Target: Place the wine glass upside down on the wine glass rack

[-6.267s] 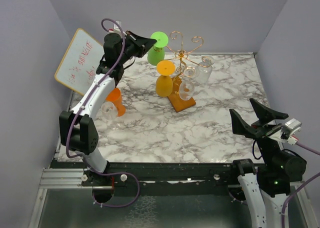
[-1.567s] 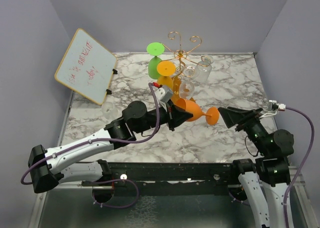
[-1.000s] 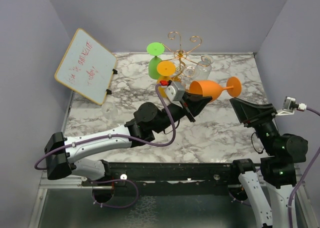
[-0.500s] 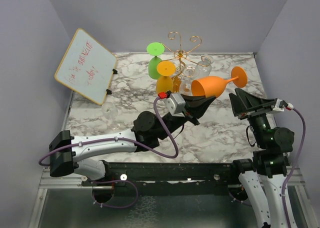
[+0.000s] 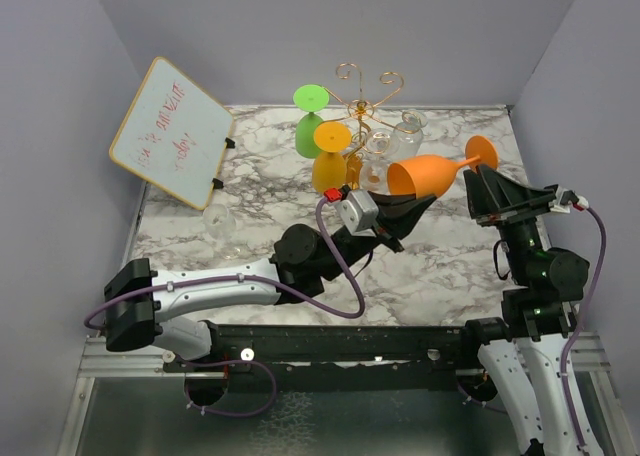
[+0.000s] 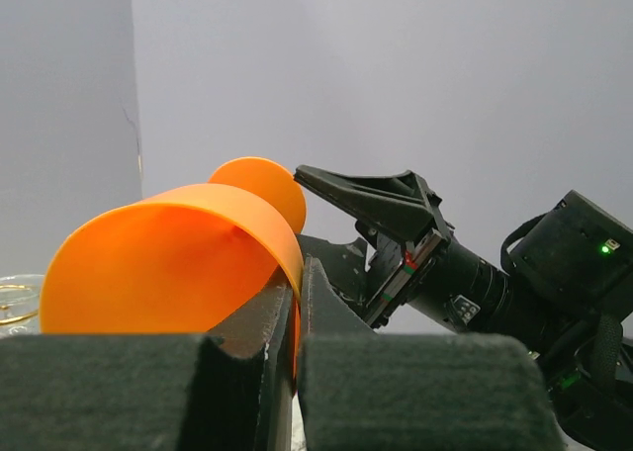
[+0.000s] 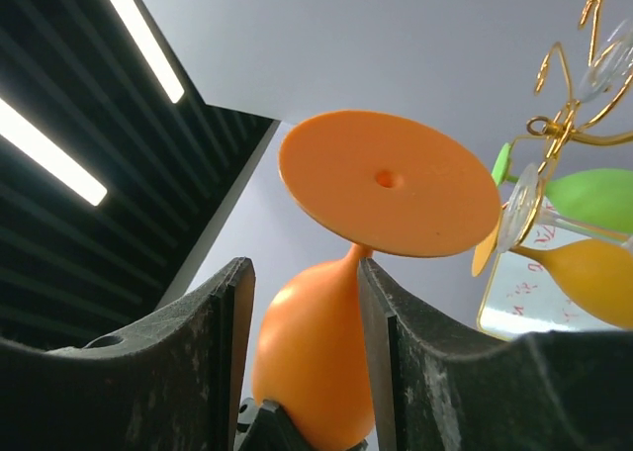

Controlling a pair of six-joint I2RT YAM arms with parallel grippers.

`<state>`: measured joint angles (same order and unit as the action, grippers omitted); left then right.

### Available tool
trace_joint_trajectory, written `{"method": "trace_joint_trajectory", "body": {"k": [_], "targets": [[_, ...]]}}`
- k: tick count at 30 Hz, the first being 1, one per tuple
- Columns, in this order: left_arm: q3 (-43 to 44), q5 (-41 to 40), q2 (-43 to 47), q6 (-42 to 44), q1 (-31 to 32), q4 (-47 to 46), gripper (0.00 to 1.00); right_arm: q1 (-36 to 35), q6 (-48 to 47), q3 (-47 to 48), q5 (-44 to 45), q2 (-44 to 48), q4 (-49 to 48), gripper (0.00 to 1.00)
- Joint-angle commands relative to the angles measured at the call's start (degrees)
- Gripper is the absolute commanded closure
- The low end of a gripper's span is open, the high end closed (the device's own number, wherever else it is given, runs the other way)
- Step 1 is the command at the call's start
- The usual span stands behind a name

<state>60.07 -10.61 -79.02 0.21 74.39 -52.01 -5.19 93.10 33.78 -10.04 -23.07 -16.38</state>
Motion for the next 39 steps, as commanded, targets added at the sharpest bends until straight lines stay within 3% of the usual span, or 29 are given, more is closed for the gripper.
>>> {"method": "trace_joint_trajectory", "body": {"k": [1,11,20,25,36,39], "targets": [[-0.3,1.6,-1.4,-1.7,0.8,-2.5,1.00,-0.1,1.5,1.3,-0.4,-1.5,-3.8,0.52],[0.2,0.6,-2.3,-1.4,1.1,-2.6,1.00,-0.2,0.9,0.6,-1.3,-2.5,-4.8,0.57],[-0.1,-5.7,-2.4,-0.5,1.3,-4.8,1.00,-0.1,-3.2,3.4,4.0,2.1,8.4,0.30],[0.1,-3.7,-2.8,-0.5,1.3,-5.5,1.00,-0.1,-1.5,2.7,3.4,1.2,9.3,0.28],[0.0,0.8,-3.5,-1.3,1.3,-5.6,1.00,-0.1,1.2,0.6,-0.5,-2.7,-1.3,0.48],[-0.4,1.5,-3.5,-1.5,1.3,-5.4,1.00,-0.1,1.1,0.1,-0.1,-2.5,-2.2,0.58]]}}
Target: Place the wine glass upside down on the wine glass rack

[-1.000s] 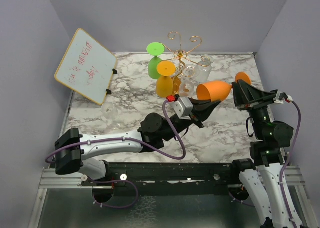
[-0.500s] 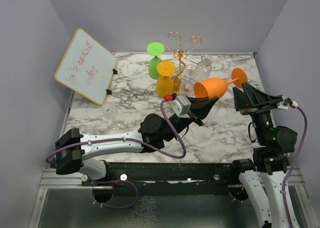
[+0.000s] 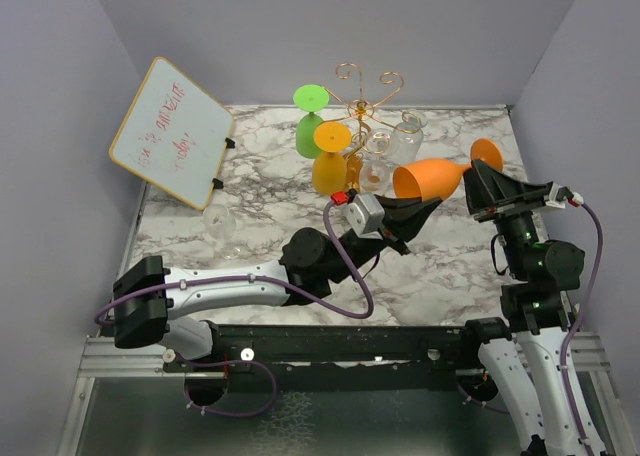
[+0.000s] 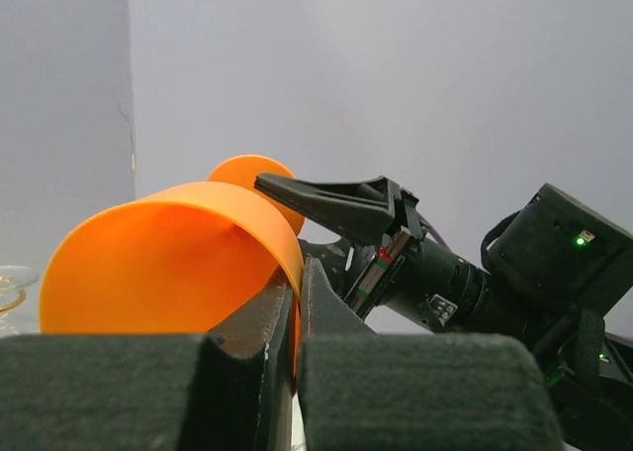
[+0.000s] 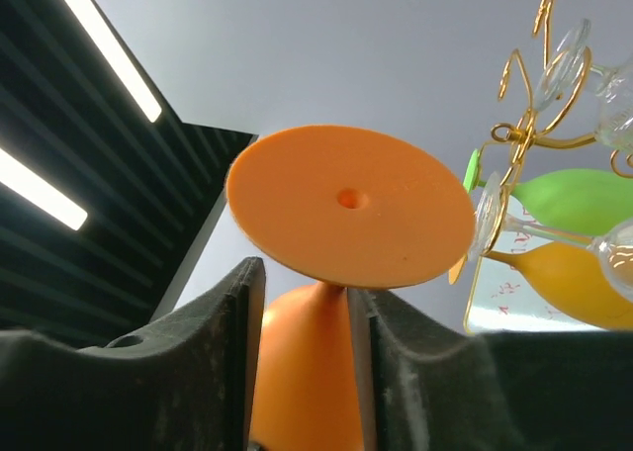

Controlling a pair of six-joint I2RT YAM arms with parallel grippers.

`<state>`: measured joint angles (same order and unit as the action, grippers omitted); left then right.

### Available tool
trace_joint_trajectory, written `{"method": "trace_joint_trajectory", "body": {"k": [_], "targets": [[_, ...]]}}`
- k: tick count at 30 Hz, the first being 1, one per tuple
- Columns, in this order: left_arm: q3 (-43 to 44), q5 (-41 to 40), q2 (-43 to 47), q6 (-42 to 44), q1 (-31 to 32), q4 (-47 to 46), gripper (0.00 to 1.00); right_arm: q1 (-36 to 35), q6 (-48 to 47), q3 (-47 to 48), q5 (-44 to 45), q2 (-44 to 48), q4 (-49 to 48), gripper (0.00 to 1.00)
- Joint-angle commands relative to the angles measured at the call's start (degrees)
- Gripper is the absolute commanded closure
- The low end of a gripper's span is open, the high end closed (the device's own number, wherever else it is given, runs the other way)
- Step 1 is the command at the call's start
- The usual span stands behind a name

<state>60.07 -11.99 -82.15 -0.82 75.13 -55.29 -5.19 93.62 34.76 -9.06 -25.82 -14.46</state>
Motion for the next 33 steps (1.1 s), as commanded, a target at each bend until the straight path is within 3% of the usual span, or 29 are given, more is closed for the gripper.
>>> {"method": "trace_joint_trajectory", "body": {"k": [1,7,12,18,22,25,30,33], "targets": [[-0.7,3.4,-0.3,-0.5,0.5,-2.2,1.00,-0.2,0.6,-1.1,-1.0,0.3,-4.3,0.64],[-2.0,4.8,0.4,-1.5,0.5,-1.6,1.00,-0.2,0.1,-2.4,-0.7,0.3,-6.4,0.95],[-2.2,3.7,1.0,-2.9,0.5,0.7,0.97,-0.2,-2.3,-3.2,0.0,0.9,-6.2,0.99],[-2.7,0.2,3.5,-6.5,0.5,5.4,0.50,-0.1,-11.3,-4.6,1.7,4.4,-6.2,0.99],[-6.1,-1.6,7.6,-11.8,0.4,8.3,0.27,-0.1,-24.9,-4.1,0.7,8.2,-3.0,0.99],[-10.0,-2.8,12.4,-15.3,0.4,9.2,0.15,-0.1,-41.4,-1.0,-2.0,9.7,4.1,0.99],[-13.2,-7.1,18.2,-18.9,0.4,15.3,0.03,-0.1,-68.0,1.7,-7.9,10.6,12.6,0.99],[-12.2,-8.3,19.9,-21.3,0.4,20.1,0.01,-0.2,-81.1,3.6,-12.8,9.5,18.0,0.99]]}}
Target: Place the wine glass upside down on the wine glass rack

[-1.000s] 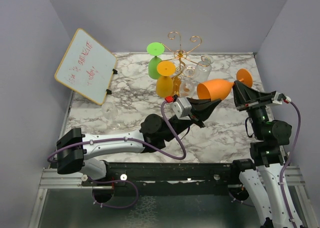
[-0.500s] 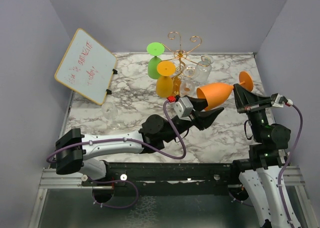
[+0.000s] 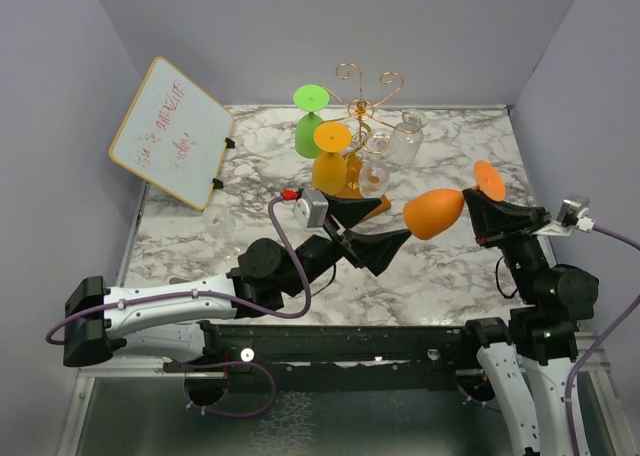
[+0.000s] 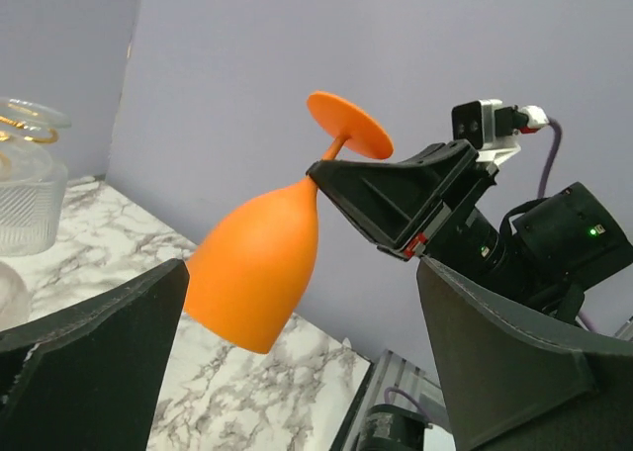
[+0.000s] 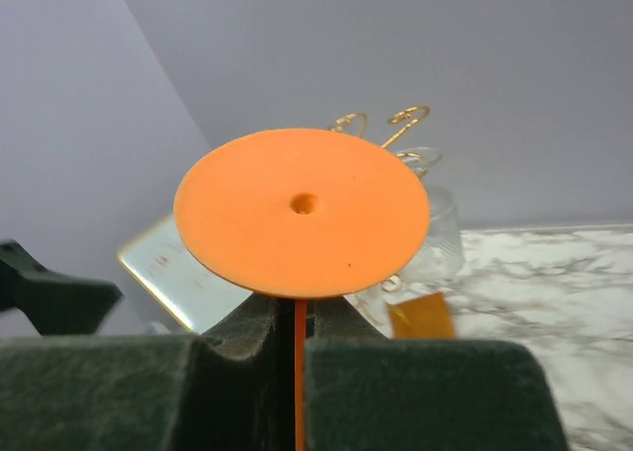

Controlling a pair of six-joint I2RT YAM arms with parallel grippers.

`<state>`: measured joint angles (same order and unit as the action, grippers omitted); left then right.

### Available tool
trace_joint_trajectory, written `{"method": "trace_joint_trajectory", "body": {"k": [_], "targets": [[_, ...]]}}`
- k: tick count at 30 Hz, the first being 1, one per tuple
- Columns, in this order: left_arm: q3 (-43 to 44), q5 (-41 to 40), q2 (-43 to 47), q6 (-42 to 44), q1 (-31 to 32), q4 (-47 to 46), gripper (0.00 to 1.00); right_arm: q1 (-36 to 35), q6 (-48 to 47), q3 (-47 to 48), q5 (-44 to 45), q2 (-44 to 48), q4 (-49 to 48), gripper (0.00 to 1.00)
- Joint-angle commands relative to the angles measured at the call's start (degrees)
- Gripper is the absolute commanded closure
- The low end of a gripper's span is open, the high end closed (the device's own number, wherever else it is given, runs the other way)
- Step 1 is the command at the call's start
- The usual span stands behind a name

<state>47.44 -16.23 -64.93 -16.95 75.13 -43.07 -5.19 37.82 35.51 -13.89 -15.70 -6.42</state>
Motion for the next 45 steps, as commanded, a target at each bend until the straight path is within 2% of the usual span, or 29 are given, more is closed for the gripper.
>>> {"method": "trace_joint_trajectory", "body": {"k": [1,4,10,11,17,20,23,27,32,40,45], "targets": [[1.3,-3.8,2.9,-6.0,0.3,9.6,0.01,-0.1,-28.9,3.7,-9.6,-1.4,11.8,0.99],[6.2,-1.8,2.0,-8.3,-0.4,16.5,0.01,-0.1,-35.9,5.3,-12.7,-2.7,14.8,0.99],[13.7,2.2,-2.2,-14.8,-3.7,26.2,0.01,-0.1,-39.0,2.9,-16.1,0.2,12.6,0.99],[14.2,4.4,-2.7,-16.4,-5.1,26.5,0.01,-0.1,-39.4,2.7,-16.5,0.5,12.7,0.99],[19.4,33.2,-8.5,-28.9,-15.1,25.7,0.01,-0.1,-41.6,1.2,-17.5,3.5,11.7,0.99],[22.9,39.9,-11.5,-31.1,-15.7,25.7,0.01,-0.1,-44.7,0.3,-19.6,4.9,11.7,0.99],[27.3,42.2,-14.6,-33.1,-16.0,29.3,0.02,-0.1,-47.4,0.2,-21.0,5.3,12.7,0.99],[31.2,43.1,-17.9,-35.4,-16.4,33.4,0.14,-0.1,-49.0,0.7,-22.7,5.2,13.8,0.99],[32.5,47.5,-20.5,-39.0,-17.2,31.5,0.34,-0.1,-49.3,0.7,-23.2,5.2,14.0,0.99],[32.8,50.7,-22.9,-42.9,-18.2,30.6,0.56,-0.1,-49.1,0.1,-24.7,5.5,14.2,0.99],[31.8,53.6,-24.6,-48.4,-19.7,27.0,0.75,-0.1,-48.7,-0.4,-26.2,5.7,14.1,0.99]]}}
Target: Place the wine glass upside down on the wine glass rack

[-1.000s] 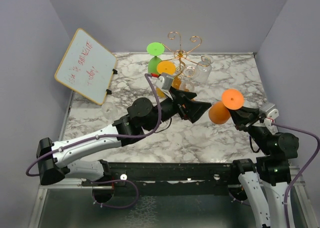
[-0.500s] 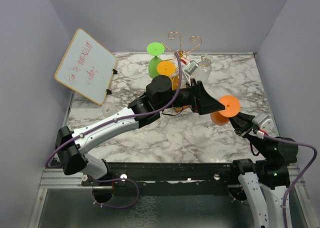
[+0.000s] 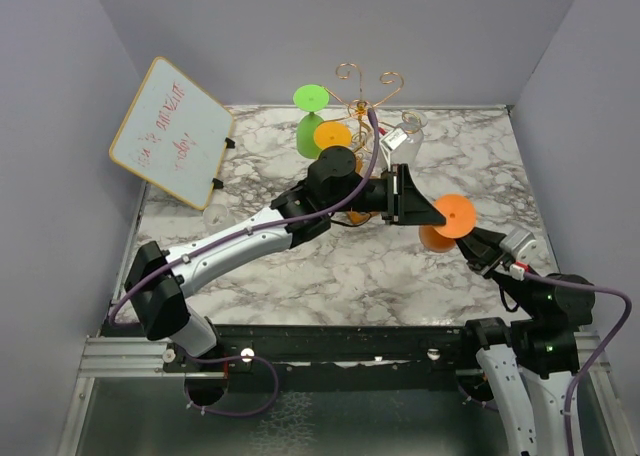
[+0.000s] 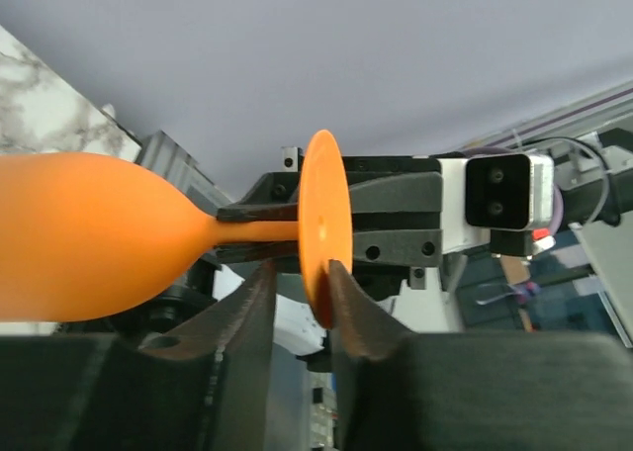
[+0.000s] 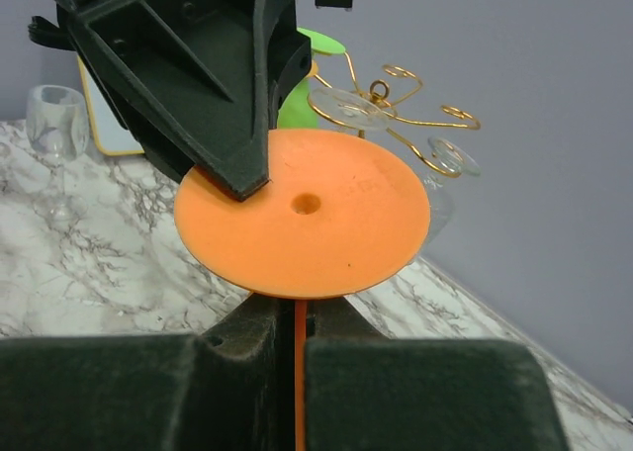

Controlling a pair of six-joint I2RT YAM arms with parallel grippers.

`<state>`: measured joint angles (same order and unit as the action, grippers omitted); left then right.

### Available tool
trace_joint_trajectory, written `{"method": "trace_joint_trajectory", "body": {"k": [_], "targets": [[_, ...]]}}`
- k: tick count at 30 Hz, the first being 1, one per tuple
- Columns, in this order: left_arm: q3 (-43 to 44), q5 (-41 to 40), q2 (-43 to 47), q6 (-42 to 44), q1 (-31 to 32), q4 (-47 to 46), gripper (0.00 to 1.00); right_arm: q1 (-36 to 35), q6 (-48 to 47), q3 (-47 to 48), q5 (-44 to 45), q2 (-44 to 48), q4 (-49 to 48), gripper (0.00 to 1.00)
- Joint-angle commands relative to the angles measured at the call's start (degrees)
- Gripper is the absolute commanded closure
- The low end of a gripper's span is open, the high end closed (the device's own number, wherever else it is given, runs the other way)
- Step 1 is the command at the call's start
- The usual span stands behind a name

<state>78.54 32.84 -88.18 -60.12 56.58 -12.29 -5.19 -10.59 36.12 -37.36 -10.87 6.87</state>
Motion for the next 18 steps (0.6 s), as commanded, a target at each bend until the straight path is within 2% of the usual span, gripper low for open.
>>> {"method": "trace_joint_trajectory", "body": {"k": [1,5,7,8,10,12,15,18], "targets": [[0.8,4.9,-1.6,-5.7,-1.3,-4.1,0.79,-0.1,-0.3,-1.2,-2.9,0.9,0.8,0.99],[1.3,5.2,-1.8,-5.8,-1.5,-4.5,0.99,-0.1,-0.1,-1.5,-2.3,1.3,0.9,0.99],[1.8,5.6,-1.6,-5.5,-1.6,-4.6,1.00,-0.1,0.8,-1.4,-0.9,1.3,0.9,0.98],[2.1,6.1,-1.5,-5.2,-1.7,-4.7,1.00,-0.1,1.7,-1.4,0.1,1.3,0.7,0.91],[2.7,6.8,-1.2,-4.6,-1.9,-5.1,1.00,-0.1,3.4,-1.1,1.7,1.3,0.4,0.66],[3.7,8.0,-0.9,-3.5,-2.1,-5.5,1.00,-0.2,4.4,-0.5,2.2,1.3,0.4,0.46],[5.5,10.5,-0.3,-1.7,-2.2,-5.8,1.00,-0.1,6.3,0.9,4.7,1.1,0.6,0.31],[7.4,14.1,0.3,0.3,-2.8,-5.8,1.00,-0.1,7.7,3.3,9.5,0.9,1.8,0.25]]}}
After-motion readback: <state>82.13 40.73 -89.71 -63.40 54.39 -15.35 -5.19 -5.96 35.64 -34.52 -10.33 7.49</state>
